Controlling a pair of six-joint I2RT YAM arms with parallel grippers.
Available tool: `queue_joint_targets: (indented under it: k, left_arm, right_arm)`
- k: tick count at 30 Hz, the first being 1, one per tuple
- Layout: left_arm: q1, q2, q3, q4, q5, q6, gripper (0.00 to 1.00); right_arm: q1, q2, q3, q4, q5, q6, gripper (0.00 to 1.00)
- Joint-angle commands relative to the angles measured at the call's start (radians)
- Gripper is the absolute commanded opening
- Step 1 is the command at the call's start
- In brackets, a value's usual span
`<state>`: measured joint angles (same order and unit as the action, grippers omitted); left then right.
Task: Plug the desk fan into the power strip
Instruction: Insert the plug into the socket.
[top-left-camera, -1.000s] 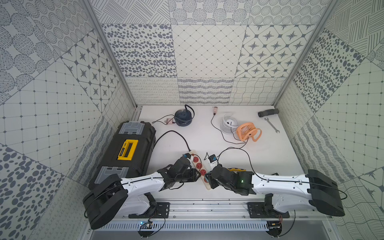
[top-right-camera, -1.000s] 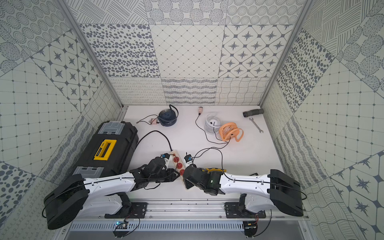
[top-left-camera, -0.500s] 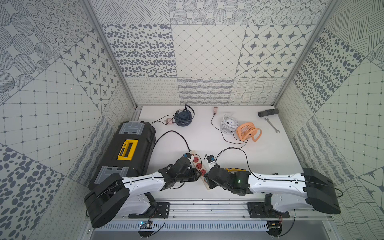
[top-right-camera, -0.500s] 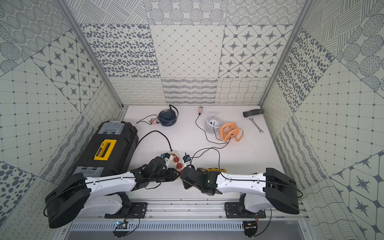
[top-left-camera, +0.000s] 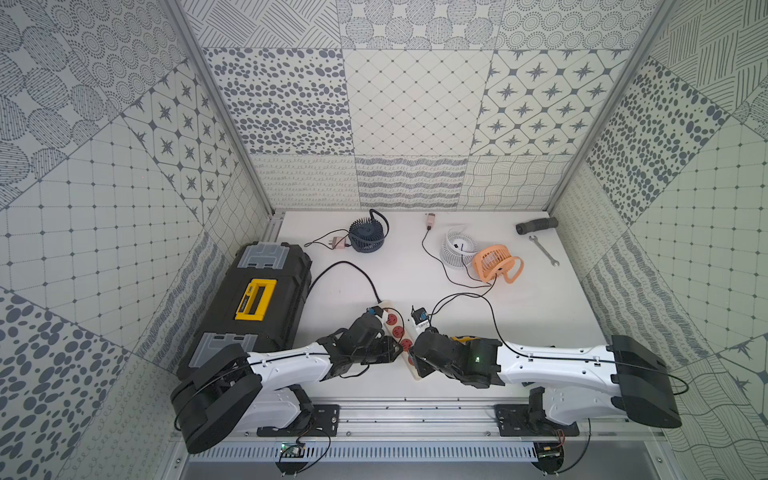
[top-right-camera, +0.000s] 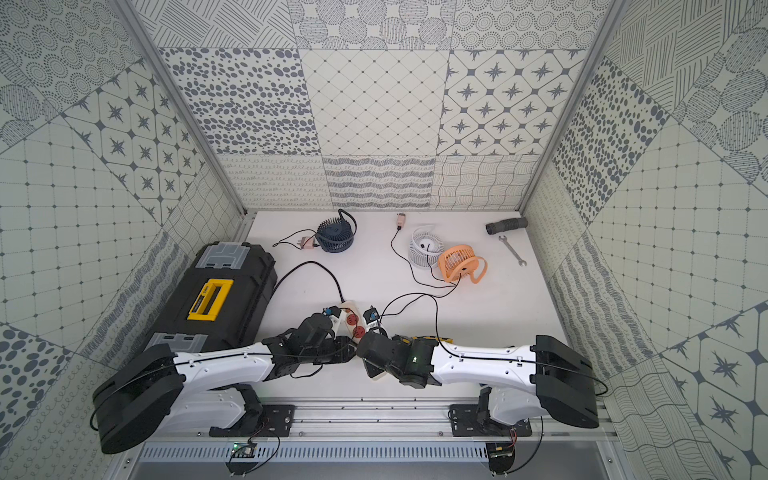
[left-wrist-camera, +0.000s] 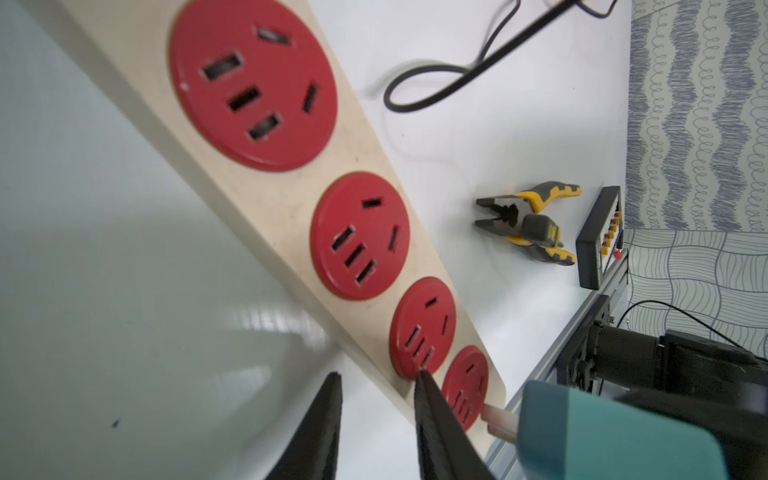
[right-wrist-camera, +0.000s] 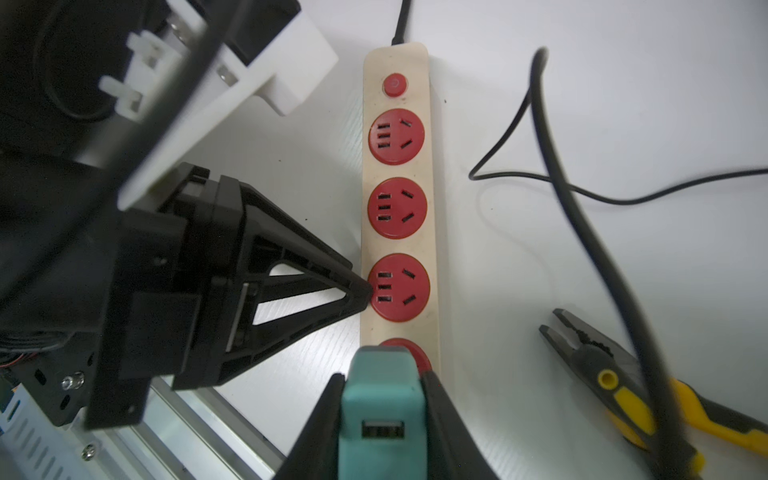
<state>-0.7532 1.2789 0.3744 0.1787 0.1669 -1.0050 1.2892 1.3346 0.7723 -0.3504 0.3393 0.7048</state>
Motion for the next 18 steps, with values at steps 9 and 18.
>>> queue_joint_targets:
  k: [9,18]
  left_arm:
    - [0.008,0.002,0.013,0.009,-0.002,0.007,0.31]
    - [0.008,0.013,0.015,0.024,0.001,0.007,0.31]
  right_arm:
    - [0.004,0.049,0.013,0.018,-0.003,0.011,0.09]
    - [0.006,0.071,-0.004,0.015,-0.008,0.036,0.09]
